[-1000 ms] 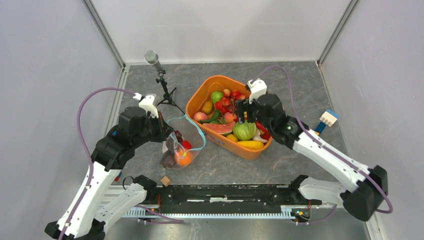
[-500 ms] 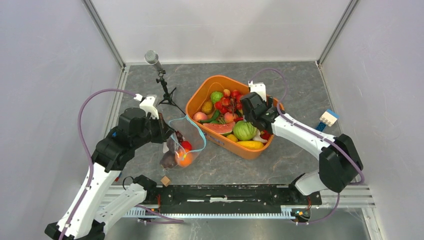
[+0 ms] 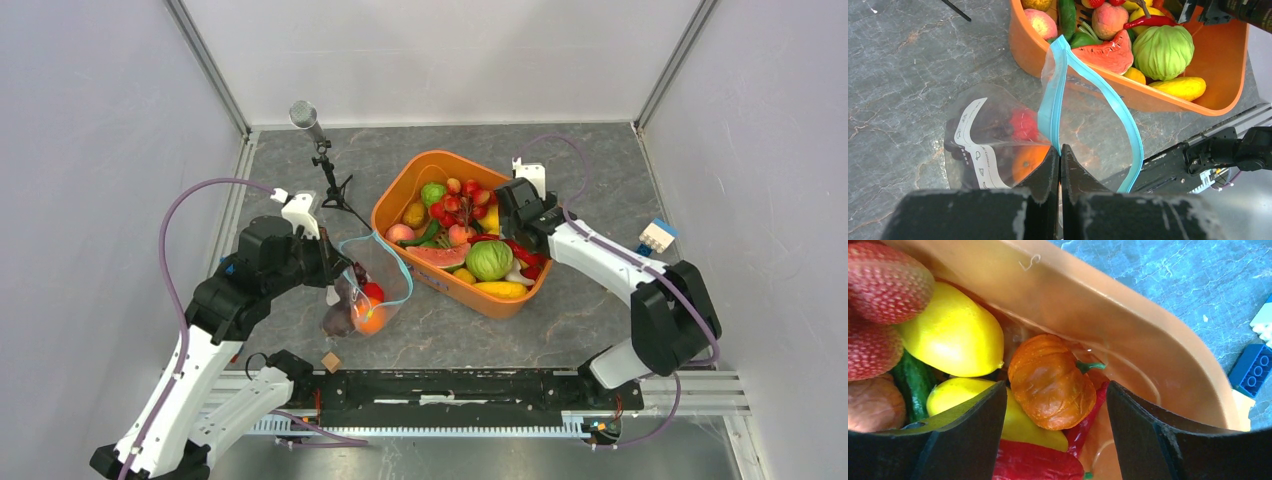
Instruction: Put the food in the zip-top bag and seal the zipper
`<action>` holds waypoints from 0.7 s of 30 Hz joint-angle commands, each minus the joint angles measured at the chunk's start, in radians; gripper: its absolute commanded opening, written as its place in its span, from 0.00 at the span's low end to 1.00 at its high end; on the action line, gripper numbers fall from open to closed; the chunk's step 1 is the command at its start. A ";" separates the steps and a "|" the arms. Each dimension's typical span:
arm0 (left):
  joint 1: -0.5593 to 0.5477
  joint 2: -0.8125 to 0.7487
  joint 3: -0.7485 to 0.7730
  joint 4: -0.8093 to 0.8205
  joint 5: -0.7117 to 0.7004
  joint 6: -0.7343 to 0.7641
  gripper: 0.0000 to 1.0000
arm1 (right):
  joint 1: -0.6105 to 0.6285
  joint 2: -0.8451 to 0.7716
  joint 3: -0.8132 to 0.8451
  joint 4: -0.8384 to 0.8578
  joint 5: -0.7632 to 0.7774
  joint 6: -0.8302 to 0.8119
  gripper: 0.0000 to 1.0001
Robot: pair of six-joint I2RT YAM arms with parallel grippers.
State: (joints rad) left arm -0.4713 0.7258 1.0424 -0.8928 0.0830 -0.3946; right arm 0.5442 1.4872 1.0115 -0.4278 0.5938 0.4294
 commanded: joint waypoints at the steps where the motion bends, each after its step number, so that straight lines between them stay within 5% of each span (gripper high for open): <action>1: 0.003 -0.009 -0.002 0.058 0.024 0.030 0.02 | -0.011 0.043 -0.015 0.006 -0.022 -0.011 0.77; 6: 0.003 -0.012 -0.004 0.057 0.026 0.029 0.02 | -0.022 0.093 -0.019 0.018 -0.068 -0.032 0.74; 15: 0.003 -0.011 -0.003 0.054 0.022 0.027 0.02 | -0.023 0.006 0.003 0.038 -0.091 -0.111 0.28; 21: 0.003 0.001 -0.002 0.058 0.024 0.025 0.02 | -0.023 -0.150 0.002 0.088 -0.202 -0.188 0.23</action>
State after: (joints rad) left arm -0.4713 0.7254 1.0397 -0.8867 0.0864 -0.3946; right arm 0.5190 1.4612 1.0019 -0.3820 0.4786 0.3058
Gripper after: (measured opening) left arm 0.040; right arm 0.569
